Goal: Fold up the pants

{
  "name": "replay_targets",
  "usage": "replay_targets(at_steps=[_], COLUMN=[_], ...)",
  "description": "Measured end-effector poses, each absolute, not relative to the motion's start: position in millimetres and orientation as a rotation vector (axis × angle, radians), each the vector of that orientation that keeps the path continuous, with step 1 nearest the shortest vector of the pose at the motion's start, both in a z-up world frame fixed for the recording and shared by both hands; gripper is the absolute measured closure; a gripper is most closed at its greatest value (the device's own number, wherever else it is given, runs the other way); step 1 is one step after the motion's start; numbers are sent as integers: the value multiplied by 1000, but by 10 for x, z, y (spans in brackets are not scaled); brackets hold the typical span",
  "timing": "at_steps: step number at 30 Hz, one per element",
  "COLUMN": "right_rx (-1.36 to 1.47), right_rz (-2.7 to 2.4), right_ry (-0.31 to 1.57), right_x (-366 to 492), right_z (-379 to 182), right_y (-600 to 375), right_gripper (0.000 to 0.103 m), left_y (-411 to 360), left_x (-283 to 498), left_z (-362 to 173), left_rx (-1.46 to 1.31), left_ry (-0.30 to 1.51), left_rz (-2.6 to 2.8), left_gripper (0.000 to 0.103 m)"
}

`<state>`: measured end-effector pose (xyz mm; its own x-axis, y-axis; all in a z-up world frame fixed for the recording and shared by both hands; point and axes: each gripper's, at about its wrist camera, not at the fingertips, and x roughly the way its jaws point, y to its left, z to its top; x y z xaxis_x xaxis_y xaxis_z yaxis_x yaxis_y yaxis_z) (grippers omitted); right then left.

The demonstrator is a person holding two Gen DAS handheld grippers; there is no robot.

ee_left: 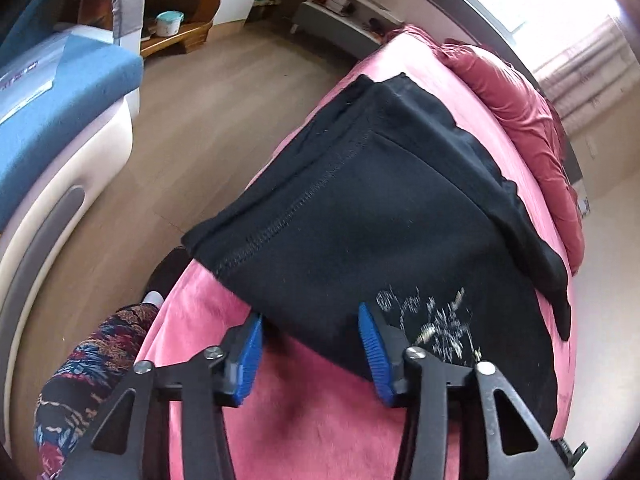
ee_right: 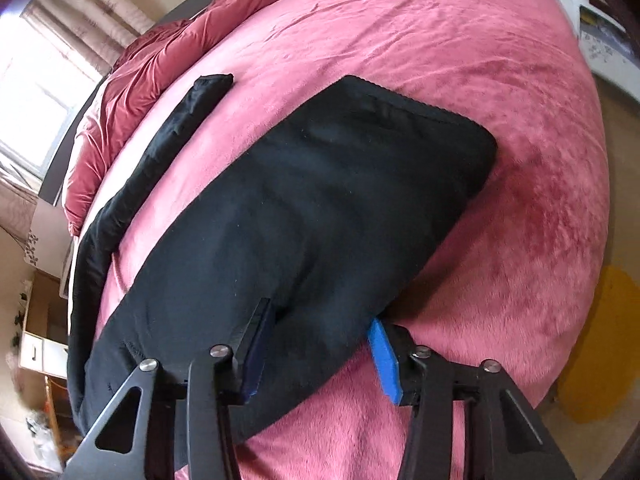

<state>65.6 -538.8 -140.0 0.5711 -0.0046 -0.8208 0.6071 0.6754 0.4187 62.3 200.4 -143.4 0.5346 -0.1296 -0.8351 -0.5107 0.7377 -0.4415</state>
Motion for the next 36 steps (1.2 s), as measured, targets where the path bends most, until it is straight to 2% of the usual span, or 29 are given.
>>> replay_targets(at_steps=[2, 3, 5, 7, 8, 18, 27, 29, 31, 32, 33, 35, 36], right_rx=[740, 738, 741, 744, 738, 671, 686, 693, 668, 660, 652, 630, 617], right_rz=[-404, -405, -406, -408, -409, -365, -444, -451, -450, -449, -447, -461, -468], right_ry=[908, 909, 911, 913, 912, 852, 920, 939, 954, 953, 950, 944, 936], right_x=[722, 754, 775, 791, 767, 577, 262, 247, 272, 279, 282, 250, 221], right_z=[-1408, -1416, -1415, -1387, -1354, -929, -1197, -1256, -1245, -1224, -1192, -1111, -1065], right_y=[-5409, -5432, -5477, -5537, -5549, -5647, -5834, -5866, -5848, -5843, -5835, -5832, -5818], right_gripper=[67, 70, 82, 92, 93, 94, 94, 94, 92, 84, 80, 59, 55], left_y=[2032, 2034, 2050, 2060, 2051, 2047, 1907, 1866, 1830, 1834, 1844, 1937, 2008], left_x=[654, 682, 694, 678, 660, 298, -96, -79, -33, -36, -42, -77, -99], left_z=[-1454, -1456, -1441, -1395, -1338, -875, -1083, -1120, -1091, -1050, -998, -902, -831], left_rx=[-740, -737, -733, -730, -711, -683, -643, -620, -569, -534, -501, -491, -499], left_ry=[993, 992, 984, 976, 966, 919, 1021, 1048, 1075, 1075, 1074, 1057, 1036], left_rz=[269, 278, 297, 301, 302, 282, 285, 292, 312, 335, 359, 390, 406], left_gripper=[64, 73, 88, 94, 95, 96, 95, 91, 81, 74, 73, 73, 73])
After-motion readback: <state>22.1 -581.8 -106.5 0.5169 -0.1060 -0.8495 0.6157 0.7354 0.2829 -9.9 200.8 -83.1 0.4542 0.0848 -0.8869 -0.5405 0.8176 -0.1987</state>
